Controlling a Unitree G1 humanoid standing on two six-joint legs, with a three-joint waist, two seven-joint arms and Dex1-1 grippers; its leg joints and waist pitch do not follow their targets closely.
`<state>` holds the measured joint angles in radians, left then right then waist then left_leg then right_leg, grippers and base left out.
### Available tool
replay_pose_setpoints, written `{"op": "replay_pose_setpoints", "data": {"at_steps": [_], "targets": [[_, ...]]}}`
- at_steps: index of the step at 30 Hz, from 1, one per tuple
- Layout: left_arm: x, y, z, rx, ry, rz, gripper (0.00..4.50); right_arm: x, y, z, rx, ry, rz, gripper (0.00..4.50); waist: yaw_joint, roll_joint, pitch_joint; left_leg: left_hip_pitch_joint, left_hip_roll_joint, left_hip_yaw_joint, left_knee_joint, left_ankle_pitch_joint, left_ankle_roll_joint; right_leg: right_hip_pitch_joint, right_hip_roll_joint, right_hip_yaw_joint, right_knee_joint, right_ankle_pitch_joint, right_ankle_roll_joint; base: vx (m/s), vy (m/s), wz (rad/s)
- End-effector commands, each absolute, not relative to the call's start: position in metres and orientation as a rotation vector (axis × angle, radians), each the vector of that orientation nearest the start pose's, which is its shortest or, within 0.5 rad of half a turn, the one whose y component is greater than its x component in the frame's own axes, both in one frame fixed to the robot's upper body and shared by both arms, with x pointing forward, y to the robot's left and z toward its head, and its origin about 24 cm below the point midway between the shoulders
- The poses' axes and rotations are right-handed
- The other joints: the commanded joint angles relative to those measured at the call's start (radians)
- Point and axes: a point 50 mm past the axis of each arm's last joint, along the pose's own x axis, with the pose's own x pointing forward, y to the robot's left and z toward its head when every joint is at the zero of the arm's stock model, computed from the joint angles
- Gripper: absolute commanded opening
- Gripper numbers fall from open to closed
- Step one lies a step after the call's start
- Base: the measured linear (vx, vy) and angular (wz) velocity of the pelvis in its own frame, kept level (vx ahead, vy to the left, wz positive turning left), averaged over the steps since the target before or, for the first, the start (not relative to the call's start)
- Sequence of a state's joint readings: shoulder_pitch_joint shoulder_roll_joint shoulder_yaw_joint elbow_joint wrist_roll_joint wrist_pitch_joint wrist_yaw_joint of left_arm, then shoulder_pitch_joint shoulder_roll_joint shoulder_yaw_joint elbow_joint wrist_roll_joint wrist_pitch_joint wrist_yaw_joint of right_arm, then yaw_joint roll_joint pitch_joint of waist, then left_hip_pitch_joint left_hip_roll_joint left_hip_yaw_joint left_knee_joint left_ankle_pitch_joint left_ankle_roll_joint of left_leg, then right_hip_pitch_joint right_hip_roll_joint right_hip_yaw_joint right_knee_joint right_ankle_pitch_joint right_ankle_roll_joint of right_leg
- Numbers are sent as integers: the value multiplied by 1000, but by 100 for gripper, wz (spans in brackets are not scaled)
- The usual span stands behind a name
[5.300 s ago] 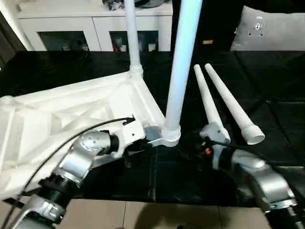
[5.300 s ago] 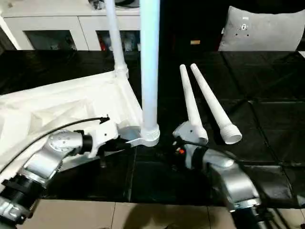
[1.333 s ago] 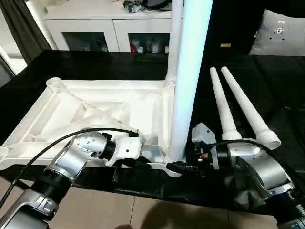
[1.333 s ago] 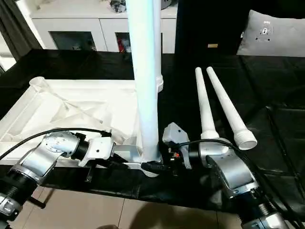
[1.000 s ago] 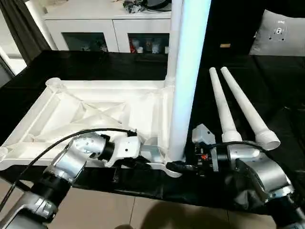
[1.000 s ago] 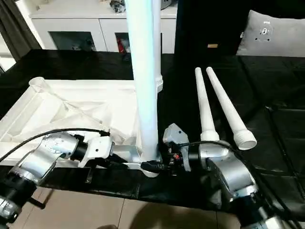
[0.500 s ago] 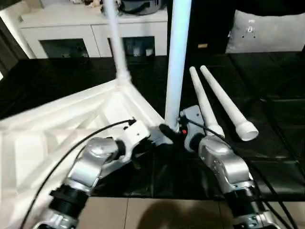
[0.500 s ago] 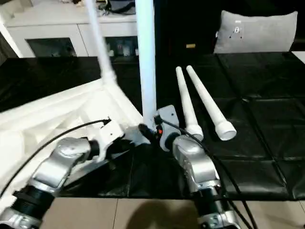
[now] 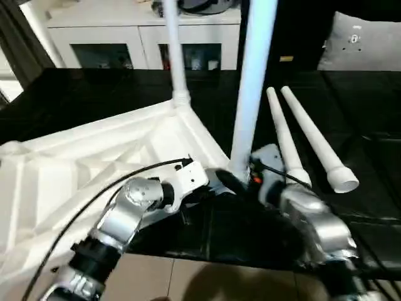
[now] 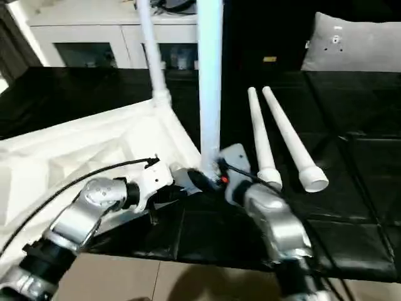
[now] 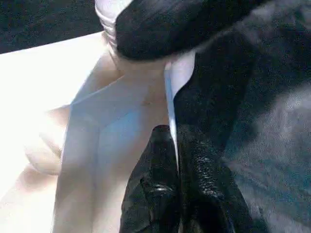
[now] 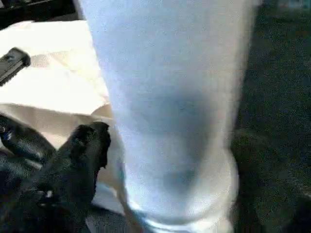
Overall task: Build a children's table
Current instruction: Rotate leg to tighten
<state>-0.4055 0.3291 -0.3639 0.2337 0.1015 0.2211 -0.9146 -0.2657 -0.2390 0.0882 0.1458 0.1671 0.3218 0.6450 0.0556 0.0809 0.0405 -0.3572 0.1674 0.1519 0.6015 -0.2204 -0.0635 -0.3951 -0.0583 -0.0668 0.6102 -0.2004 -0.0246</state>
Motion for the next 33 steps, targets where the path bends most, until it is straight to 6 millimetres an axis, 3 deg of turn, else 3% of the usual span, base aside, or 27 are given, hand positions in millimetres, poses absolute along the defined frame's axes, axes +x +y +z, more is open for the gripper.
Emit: {"op": "replay_pose_setpoints", "data": {"at_steps": [1, 6, 11, 13, 16, 19, 24, 29, 33], "targets": [[290, 104, 46, 580, 355, -1256, 0, 285, -142, 60, -44, 201, 818, 447, 0, -3, -52, -7, 50, -15, -70, -126, 66, 60, -83, 54, -84, -188, -178, 0, 0, 0], [292, 112, 44, 664, 375, -1376, 0, 284, -160, 66, -163, 197, 893, 447, 7, -9, -60, -10, 49, -14, -62, -69, 88, 64, -85, 54, -74, -110, -191, 0, 0, 0], [290, 118, 44, 716, 374, -1499, 0, 279, -162, 72, -186, 235, 1066, 447, 9, -12, -62, -10, 52, -14, -59, -50, 110, 65, -84, 51, -67, -61, -214, 0, 0, 0], [289, 120, 44, 729, 374, -1545, 0, 277, -162, 72, -210, 260, 1131, 447, 11, -11, -61, -11, 55, -13, -59, -53, 119, 64, -85, 50, -66, -65, -219, 0, 0, 0], [286, 123, 43, 747, 382, -1632, 0, 272, -161, 70, -240, 309, 1238, 447, 16, -21, -60, -11, 56, -10, -59, -63, 120, 63, -86, 50, -67, -91, -219, 0, 0, 0], [283, 121, 44, 746, 371, -1689, 0, 271, -159, 67, -240, 336, 1280, 447, 23, -21, -60, -9, 58, -9, -59, -69, 112, 61, -87, 50, -68, -129, -213, 0, 0, 0], [281, 117, 46, 735, 348, -1736, 0, 268, -157, 65, -193, 373, 1331, 400, 38, -22, -63, -6, 63, -8, -58, -42, 115, 57, -88, 52, -62, -98, -220, 0, 0, 0], [281, 117, 45, 735, 347, -1755, 0, 267, -156, 64, -180, 387, 1352, 345, 40, -24, -63, -9, 59, -8, -57, -36, 113, 59, -88, 51, -61, -96, -215, 0, 0, 0], [282, 118, 45, 732, 346, -1764, 0, 266, -154, 63, -173, 391, 1360, 325, 40, -24, -63, -9, 59, -7, -57, -42, 108, 59, -87, 50, -64, -108, -209, 0, 0, 0]]}}
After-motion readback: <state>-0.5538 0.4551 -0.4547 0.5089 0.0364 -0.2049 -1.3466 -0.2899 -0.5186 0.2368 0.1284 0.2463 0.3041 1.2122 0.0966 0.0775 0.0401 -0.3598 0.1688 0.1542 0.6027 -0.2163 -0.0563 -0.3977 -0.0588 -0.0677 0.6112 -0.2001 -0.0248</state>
